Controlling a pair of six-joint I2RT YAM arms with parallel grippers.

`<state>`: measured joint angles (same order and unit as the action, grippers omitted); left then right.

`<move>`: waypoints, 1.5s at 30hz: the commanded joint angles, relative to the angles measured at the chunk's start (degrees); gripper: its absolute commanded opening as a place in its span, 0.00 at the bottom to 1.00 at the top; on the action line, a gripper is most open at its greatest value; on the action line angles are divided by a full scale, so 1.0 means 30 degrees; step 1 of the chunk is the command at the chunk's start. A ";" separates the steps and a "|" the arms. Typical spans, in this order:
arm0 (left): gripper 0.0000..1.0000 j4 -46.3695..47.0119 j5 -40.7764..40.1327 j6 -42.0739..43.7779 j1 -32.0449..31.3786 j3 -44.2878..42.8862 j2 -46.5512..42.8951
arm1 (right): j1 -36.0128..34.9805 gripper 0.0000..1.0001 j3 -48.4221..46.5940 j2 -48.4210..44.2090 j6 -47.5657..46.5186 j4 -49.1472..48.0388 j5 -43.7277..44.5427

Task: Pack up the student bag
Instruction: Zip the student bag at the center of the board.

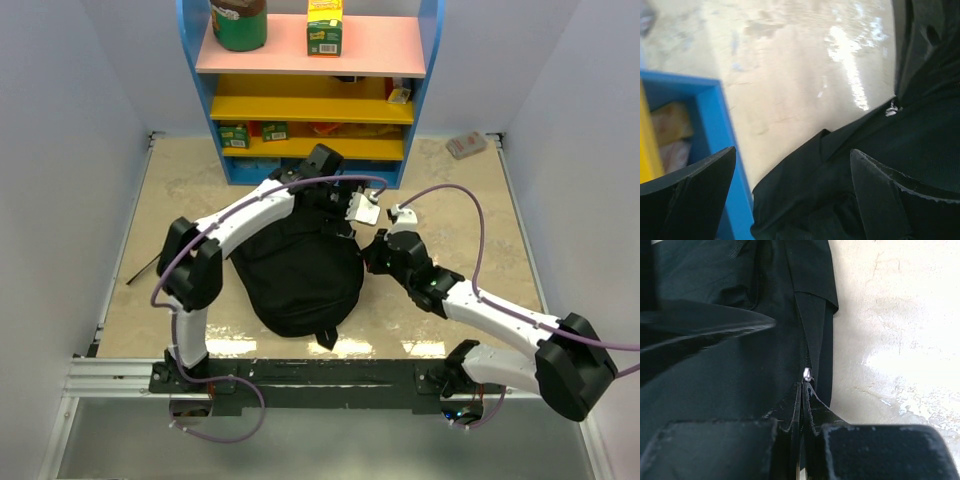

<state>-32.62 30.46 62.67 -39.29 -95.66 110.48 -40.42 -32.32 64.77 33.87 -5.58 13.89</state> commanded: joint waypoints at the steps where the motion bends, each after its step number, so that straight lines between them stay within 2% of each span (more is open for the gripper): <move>1: 0.97 -0.7544 0.2501 0.4592 -0.0058 -0.5304 0.2398 | 0.0028 0.00 0.0166 -0.1112 0.0078 -0.0980 -0.0119; 2: 0.96 -0.9410 0.2852 0.5380 -0.0058 -0.6104 0.3360 | 0.0028 0.00 0.0253 -0.1229 0.0078 -0.1009 -0.0118; 5: 0.91 -1.2112 0.3089 0.6874 -0.0117 -0.8364 0.4829 | 0.0057 0.00 0.0371 -0.1435 0.0019 -0.1214 -0.0060; 10: 0.84 -1.4261 0.3149 0.8023 -0.0146 -0.9015 0.5801 | 0.0028 0.00 0.0342 -0.1434 -0.0010 -0.1361 -0.0177; 15: 0.78 -1.3855 0.2563 0.8057 -0.0321 -0.8104 0.5888 | 0.0028 0.00 0.0342 -0.1640 -0.0010 -0.1507 -0.0148; 21: 0.64 -1.1981 0.2416 0.7058 -0.0439 -0.8428 0.6651 | 0.0057 0.00 0.0430 -0.1844 0.0224 -0.1596 -0.0206; 23: 0.57 -1.1218 0.2357 0.7116 -0.0469 -0.8018 0.6651 | 0.0057 0.00 0.0518 -0.1962 0.0225 -0.1625 -0.0265; 24: 0.49 -1.1216 0.2270 0.7261 -0.0469 -0.8104 0.6738 | 0.0028 0.00 0.0518 -0.1991 0.0254 -0.1567 -0.0294; 29: 0.30 -1.2095 0.1772 0.7615 -0.0469 -0.8896 0.7413 | 0.0028 0.00 0.0518 -0.1992 0.0254 -0.1303 -0.0206; 32: 0.10 -1.1015 0.1099 0.6446 -0.0410 -0.8837 0.7354 | 0.0057 0.00 0.0576 -0.1933 0.0312 -0.1215 0.0026; 33: 0.00 -1.0518 0.0952 0.5978 -0.0381 -0.8808 0.7325 | 0.0057 0.00 0.0548 -0.1933 0.0370 -0.1128 0.0231; 34: 0.00 -0.9121 0.0545 0.4582 -0.0352 -0.8721 0.7238 | 0.0057 0.00 0.0547 -0.1962 0.0400 -0.1011 0.0262; 40: 0.00 -0.5864 -0.1064 0.1560 -0.0176 -0.8603 0.7091 | 0.0028 0.00 0.0635 -0.2721 0.0664 -0.0073 0.0409; 45: 0.00 -0.4276 -0.2972 -0.0439 -0.0058 -0.8574 0.7208 | -0.0002 0.00 0.0606 -0.3280 0.0956 0.0806 0.0263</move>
<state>-55.70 28.69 68.03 -40.25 -120.53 131.76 -40.10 -30.46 57.36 35.31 -3.81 14.44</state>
